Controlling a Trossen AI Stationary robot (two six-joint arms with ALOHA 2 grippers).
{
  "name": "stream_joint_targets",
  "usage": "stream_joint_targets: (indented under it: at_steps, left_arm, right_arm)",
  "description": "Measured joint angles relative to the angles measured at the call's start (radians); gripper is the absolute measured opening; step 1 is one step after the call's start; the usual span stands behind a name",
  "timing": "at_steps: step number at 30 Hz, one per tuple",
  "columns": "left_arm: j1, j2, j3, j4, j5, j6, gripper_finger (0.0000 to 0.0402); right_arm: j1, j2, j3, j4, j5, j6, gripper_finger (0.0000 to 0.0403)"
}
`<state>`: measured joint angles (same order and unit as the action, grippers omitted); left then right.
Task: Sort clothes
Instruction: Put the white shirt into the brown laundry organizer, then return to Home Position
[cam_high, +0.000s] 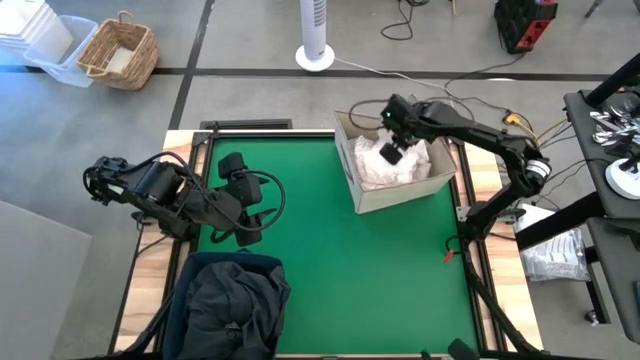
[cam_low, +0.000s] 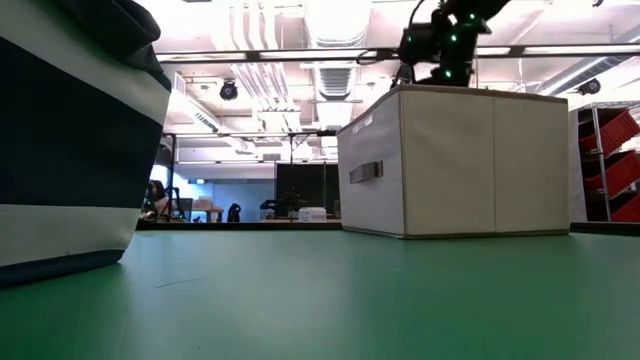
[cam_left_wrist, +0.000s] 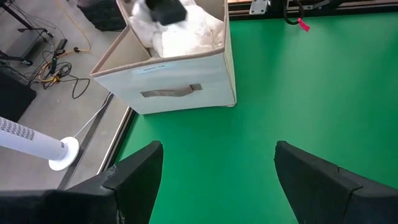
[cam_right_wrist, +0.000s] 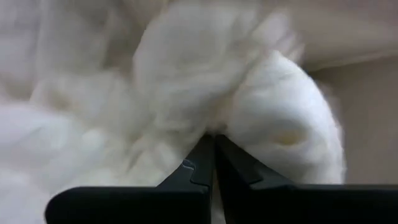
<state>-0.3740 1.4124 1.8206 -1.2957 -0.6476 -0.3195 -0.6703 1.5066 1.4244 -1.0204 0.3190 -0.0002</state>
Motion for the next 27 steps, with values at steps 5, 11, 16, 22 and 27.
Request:
stream_joint_targets:
  at_steps: [5,11,16,22,27]
  left_arm:
    - [0.000,0.000,0.000,0.000,0.000,0.000,0.0283]
    - [0.000,0.000,-0.004,-0.002,-0.049,0.011,0.0283]
    - [0.000,0.000,-0.004,-0.002,-0.051,0.011,0.0283]
    - [0.000,0.000,-0.016,0.000,-0.053,0.015,0.0283]
    - [0.000,-0.001,-0.062,0.001,-0.113,0.023,0.0283]
  right_arm:
    - [0.023,-0.026,-0.107,-0.009,-0.054,0.013,0.0009]
    - [0.025,-0.074,-0.119,-0.015,0.004,0.042,0.0009]
    - [0.032,-0.138,-0.063,-0.006,0.010,0.042,0.0009]
    - [0.036,-0.222,-0.030,0.015,0.013,0.019,0.0010]
    - [0.038,-0.267,-0.033,0.005,0.051,0.060,0.0012]
